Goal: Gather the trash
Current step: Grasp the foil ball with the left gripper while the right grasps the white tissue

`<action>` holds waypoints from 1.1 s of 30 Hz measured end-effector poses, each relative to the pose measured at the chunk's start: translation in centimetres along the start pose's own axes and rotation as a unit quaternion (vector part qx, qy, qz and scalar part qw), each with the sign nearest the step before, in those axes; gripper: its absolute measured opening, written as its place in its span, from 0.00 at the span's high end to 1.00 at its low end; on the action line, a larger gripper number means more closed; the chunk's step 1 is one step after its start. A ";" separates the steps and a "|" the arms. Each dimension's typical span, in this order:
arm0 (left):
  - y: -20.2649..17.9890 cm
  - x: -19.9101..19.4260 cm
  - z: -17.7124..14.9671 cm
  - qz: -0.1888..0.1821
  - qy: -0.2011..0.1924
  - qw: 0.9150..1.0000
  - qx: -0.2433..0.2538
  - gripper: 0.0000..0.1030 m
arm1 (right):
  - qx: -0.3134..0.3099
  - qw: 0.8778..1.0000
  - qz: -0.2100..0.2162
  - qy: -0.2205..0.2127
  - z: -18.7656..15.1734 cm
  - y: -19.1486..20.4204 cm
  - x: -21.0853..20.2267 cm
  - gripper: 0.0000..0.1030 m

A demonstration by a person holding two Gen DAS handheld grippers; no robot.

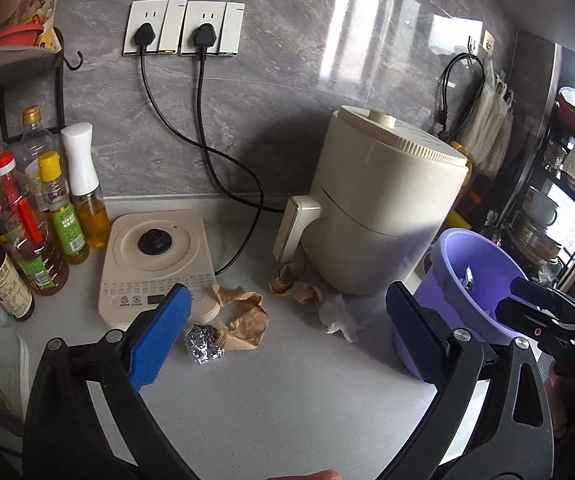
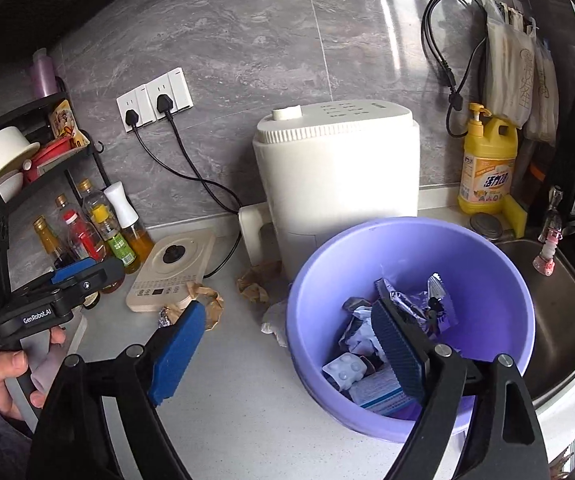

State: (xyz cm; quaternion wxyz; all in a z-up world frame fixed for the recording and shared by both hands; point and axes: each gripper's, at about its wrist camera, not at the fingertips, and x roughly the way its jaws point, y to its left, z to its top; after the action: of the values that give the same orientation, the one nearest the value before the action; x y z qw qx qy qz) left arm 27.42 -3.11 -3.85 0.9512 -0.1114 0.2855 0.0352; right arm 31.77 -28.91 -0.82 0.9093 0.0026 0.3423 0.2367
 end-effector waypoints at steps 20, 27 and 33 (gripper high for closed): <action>7.3 1.5 -5.2 0.021 0.045 0.996 -0.071 0.06 | -0.026 0.996 0.034 0.073 -6.4 7.4 7.0 0.12; 8.4 4.7 -5.4 0.004 0.080 0.995 -0.066 0.28 | -0.027 0.995 0.007 0.095 -6.6 8.0 10.0 0.28; 9.4 8.6 -6.1 -0.009 0.119 0.991 -0.064 0.38 | -0.025 0.993 -0.014 0.112 -6.0 7.6 12.6 0.36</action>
State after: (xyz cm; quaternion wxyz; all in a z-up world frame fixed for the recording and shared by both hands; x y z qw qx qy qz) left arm 30.10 4.61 -15.30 0.9017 -0.1776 0.3931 0.0310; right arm 33.01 -17.62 -11.96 0.8683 -0.0515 0.4358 0.2314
